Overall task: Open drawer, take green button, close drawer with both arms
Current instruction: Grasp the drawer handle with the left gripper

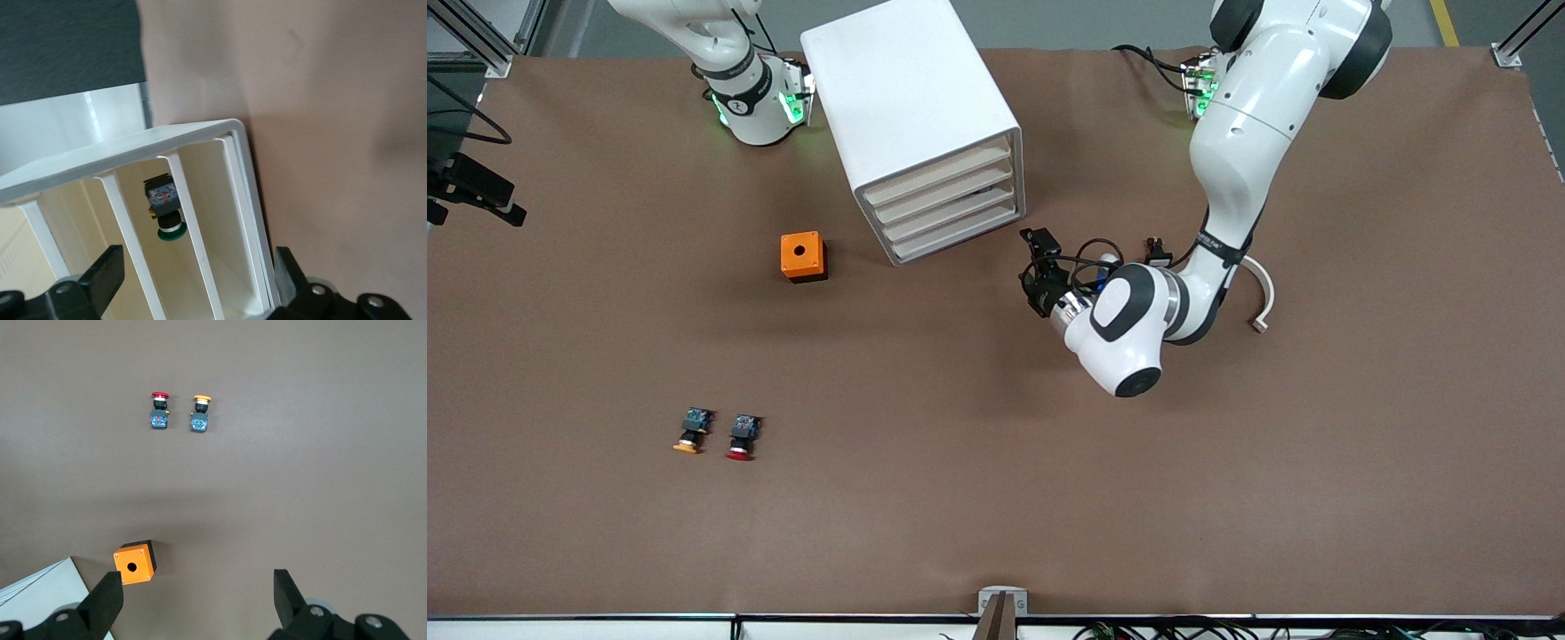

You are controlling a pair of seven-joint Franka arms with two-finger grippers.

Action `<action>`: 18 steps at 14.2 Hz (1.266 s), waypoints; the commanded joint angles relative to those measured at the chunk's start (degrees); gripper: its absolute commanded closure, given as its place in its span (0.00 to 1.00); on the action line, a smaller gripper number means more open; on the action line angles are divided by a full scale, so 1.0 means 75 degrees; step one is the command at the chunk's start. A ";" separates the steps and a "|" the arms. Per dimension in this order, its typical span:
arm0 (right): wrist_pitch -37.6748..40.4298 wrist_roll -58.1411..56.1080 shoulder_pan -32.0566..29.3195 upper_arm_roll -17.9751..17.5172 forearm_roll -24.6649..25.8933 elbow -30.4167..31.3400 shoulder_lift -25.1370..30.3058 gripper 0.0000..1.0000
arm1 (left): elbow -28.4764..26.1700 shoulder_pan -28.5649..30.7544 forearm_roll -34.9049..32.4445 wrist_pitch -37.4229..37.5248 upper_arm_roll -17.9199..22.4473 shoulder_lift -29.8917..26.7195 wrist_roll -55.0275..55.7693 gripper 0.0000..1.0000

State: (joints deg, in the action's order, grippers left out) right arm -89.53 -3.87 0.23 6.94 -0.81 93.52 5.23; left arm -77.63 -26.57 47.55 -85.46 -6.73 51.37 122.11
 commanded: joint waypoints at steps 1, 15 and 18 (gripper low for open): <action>0.0008 0.0106 -0.0124 -0.0069 0.0061 0.0011 -0.0063 0.00 | 0.0238 -0.0066 0.0211 0.0483 -0.0169 0.0356 0.0557 0.06; -0.0414 0.0001 -0.0217 -0.0023 0.0132 -0.0188 -0.1575 0.00 | 0.0214 -0.0558 0.0679 0.0965 -0.0181 0.0908 0.0722 0.44; -0.0379 0.0036 -0.0311 -0.0023 0.0108 -0.0189 -0.1623 0.00 | 0.0214 -0.0734 0.0656 0.0965 -0.0169 0.1013 0.0722 0.45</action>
State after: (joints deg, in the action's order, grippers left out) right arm -93.20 -3.83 -0.80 7.51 -0.62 93.53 -6.53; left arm -77.54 -31.03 51.27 -79.20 -8.19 57.53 126.18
